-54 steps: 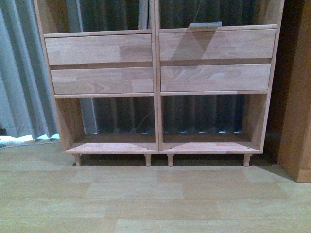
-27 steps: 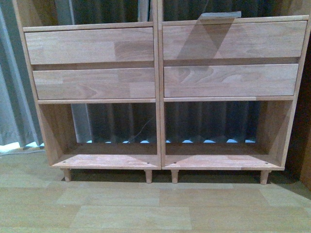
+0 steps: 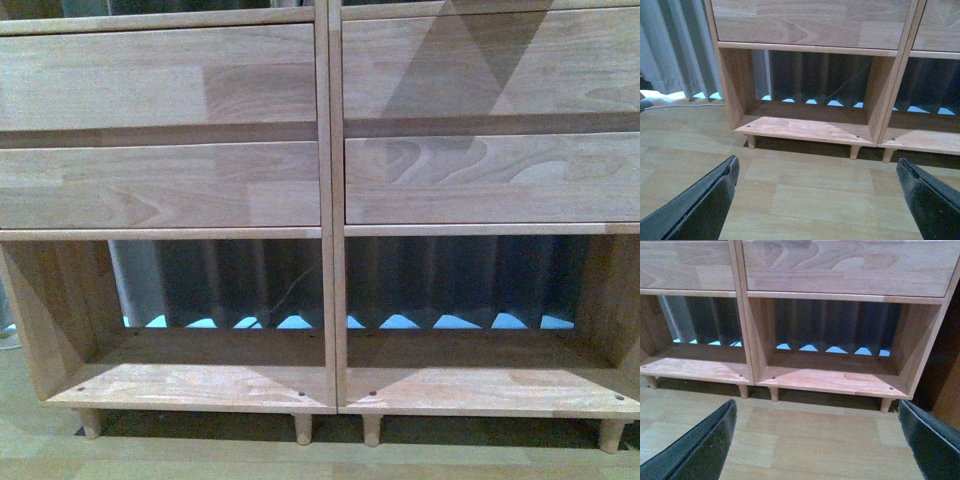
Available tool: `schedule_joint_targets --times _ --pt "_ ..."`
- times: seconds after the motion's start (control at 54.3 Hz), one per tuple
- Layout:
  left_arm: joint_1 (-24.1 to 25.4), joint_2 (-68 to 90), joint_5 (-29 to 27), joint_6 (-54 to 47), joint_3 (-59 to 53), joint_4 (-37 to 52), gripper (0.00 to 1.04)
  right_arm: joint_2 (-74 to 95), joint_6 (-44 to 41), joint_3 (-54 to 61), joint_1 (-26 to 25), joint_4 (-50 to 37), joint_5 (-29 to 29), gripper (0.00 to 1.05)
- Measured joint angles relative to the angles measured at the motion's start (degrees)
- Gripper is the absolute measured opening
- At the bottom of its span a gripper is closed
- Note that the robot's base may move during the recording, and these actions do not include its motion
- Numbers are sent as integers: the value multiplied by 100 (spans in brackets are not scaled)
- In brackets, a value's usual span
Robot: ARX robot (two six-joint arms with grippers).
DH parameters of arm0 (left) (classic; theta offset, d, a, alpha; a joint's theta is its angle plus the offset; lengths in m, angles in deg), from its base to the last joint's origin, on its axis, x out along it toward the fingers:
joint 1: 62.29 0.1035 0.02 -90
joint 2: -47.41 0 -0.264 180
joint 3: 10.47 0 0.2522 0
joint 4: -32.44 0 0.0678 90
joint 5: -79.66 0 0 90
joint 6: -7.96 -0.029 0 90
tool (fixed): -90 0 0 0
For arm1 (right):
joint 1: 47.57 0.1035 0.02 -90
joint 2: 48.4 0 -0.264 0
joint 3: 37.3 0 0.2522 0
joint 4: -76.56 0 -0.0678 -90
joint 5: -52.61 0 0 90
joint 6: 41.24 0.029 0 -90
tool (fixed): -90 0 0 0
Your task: Organize books on shelf
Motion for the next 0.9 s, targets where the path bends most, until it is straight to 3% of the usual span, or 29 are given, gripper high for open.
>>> schedule_joint_targets --times 0.903 --pt "0 0 2 0 0 0 97 0 0 0 0 0 0 98"
